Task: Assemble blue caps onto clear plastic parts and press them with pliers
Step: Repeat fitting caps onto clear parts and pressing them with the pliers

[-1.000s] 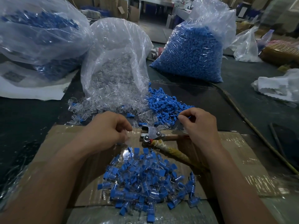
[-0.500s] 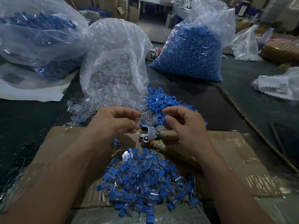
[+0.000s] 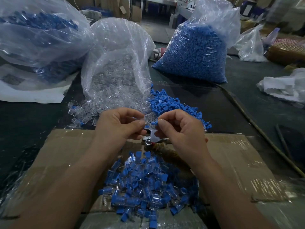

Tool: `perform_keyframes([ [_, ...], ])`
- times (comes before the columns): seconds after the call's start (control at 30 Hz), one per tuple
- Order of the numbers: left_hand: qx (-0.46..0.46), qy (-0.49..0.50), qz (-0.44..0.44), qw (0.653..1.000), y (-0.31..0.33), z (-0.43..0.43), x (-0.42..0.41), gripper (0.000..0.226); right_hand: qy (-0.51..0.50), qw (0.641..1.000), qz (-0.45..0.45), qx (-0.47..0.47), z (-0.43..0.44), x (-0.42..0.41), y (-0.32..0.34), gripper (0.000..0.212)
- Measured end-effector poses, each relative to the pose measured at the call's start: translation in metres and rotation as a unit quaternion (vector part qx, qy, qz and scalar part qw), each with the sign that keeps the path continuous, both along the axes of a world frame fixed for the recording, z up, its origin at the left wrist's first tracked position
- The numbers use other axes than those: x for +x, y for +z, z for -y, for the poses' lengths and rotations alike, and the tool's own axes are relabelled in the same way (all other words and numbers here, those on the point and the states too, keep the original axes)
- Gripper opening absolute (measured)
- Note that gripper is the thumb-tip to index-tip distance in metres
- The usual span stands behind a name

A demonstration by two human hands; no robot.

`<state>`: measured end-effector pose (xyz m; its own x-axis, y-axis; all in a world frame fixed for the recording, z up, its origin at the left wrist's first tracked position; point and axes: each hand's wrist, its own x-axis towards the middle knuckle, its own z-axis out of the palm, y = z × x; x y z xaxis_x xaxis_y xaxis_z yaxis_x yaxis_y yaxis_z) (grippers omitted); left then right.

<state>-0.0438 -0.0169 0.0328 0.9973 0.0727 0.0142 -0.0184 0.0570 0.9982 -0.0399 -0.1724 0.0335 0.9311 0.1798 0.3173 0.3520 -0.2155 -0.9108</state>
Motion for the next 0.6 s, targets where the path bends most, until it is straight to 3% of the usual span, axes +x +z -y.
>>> perform_keyframes([
  [0.2,0.039,-0.027,0.015,0.999,-0.0003,0.0044,-0.0030,0.013,-0.040,0.990,0.092,-0.095,-0.0048,-0.0012,-0.0077,0.008],
  [0.4,0.069,-0.046,0.036,0.996,-0.0014,0.0088,-0.0059,0.017,-0.075,0.974,0.149,-0.151,-0.0026,0.0002,-0.0086,0.008],
  [0.6,0.013,-0.053,0.033,0.998,0.0002,0.0052,-0.0050,0.013,-0.032,0.986,0.119,-0.109,-0.0001,0.0029,-0.0072,0.012],
])
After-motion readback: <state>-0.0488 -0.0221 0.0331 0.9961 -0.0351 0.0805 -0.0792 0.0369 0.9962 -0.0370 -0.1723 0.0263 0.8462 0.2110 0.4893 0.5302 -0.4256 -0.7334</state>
